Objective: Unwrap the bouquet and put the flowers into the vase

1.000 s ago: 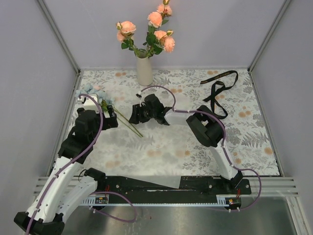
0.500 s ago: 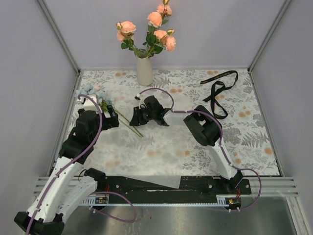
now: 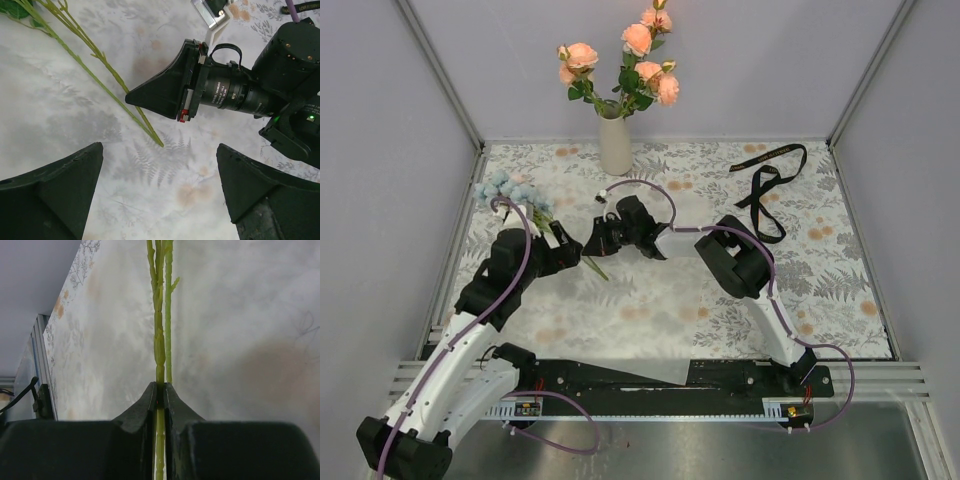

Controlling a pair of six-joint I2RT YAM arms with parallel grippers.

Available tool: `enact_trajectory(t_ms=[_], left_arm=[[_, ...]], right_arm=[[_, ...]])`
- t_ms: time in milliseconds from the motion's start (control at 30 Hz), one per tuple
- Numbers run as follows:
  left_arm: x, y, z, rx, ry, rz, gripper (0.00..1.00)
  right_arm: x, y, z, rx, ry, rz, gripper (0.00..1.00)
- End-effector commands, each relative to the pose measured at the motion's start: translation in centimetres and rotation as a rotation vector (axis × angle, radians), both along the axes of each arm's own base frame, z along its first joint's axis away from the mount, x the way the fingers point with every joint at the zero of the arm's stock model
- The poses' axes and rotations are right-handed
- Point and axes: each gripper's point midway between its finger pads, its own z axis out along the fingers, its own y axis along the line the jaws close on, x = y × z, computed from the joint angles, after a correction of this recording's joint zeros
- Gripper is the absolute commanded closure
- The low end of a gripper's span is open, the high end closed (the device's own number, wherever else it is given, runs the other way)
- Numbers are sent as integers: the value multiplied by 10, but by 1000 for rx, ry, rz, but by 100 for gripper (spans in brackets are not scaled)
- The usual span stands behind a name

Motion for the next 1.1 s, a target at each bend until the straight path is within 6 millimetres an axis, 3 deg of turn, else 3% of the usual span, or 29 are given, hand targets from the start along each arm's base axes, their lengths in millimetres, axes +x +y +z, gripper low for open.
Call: enact_trajectory(t_ms=[0, 167, 333, 600, 800, 1067], left_arm=[[9, -9, 26, -118, -59, 18, 1], [13, -2, 42, -101, -108, 23, 1], [19, 30, 56, -58, -83, 113, 1], [35, 26, 60, -147, -77, 108, 2], [51, 12, 62, -303, -131, 79, 3], [64, 15, 76, -282, -197, 77, 9]], right_arm=[[-1, 9, 38, 127, -26, -5, 100], [-8, 8, 69, 250, -32, -20, 100], [-17, 3, 91, 335, -56, -13, 100], [-27, -6, 123, 435, -107, 2, 100], [-37, -13, 147, 485, -143, 21, 100], [-64, -34, 174, 562, -172, 57, 100]])
